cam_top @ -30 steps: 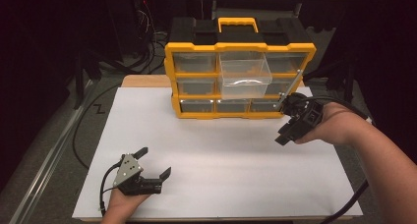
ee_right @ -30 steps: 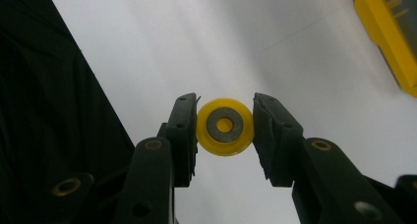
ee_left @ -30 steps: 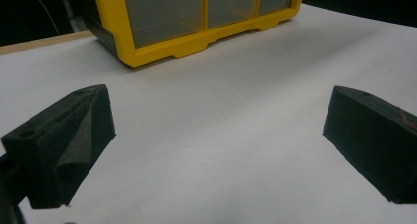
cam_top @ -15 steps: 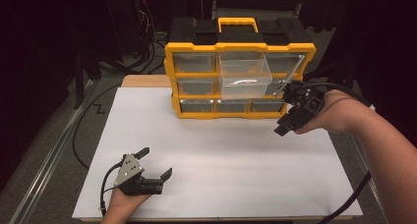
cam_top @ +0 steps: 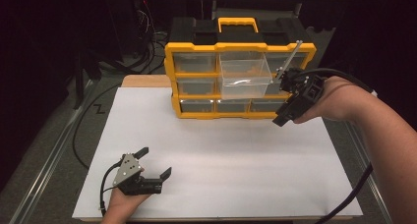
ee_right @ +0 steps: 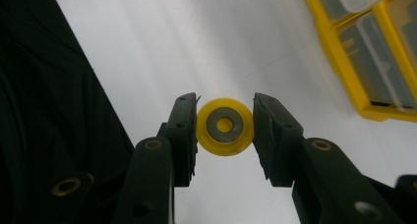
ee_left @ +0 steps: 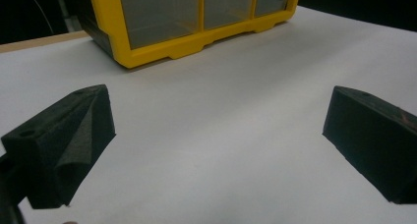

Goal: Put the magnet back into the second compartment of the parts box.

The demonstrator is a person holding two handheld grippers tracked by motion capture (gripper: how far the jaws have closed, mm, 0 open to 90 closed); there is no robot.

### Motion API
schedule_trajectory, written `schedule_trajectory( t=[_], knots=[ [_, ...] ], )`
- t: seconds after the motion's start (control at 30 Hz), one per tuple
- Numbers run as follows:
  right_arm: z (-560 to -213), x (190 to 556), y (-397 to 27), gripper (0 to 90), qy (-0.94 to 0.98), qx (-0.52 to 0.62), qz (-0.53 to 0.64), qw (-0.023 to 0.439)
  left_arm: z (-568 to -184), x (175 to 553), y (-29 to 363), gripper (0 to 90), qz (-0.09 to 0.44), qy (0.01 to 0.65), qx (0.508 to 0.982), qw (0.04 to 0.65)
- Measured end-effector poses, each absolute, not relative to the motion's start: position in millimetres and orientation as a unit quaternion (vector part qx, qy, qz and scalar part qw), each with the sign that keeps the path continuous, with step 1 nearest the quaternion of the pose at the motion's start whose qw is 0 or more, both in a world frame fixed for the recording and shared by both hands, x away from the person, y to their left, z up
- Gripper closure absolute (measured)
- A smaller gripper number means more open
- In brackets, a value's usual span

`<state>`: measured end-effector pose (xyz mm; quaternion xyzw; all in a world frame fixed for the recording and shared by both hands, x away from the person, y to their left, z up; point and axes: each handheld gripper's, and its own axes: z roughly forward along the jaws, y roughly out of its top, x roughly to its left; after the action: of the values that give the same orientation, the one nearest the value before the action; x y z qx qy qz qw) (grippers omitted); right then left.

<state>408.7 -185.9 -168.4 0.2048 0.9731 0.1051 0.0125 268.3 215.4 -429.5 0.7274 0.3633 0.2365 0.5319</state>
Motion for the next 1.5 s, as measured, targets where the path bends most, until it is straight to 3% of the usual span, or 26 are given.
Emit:
schedule_trajectory(
  t=[0.77, 1.5],
  knots=[
    [-117.0, 423.9, -164.2, 64.8, 0.976, 0.193, 0.098, 0.025, -429.5, 268.1, 212.4, 0.3, 0.243, 0.354, 0.738, 0.521],
    [-95.2, 445.8, -140.1, 64.8, 0.975, 0.19, 0.109, 0.046, -428.8, 268.6, 215.1, 0.3, 0.235, 0.362, 0.729, 0.532]
  ],
)
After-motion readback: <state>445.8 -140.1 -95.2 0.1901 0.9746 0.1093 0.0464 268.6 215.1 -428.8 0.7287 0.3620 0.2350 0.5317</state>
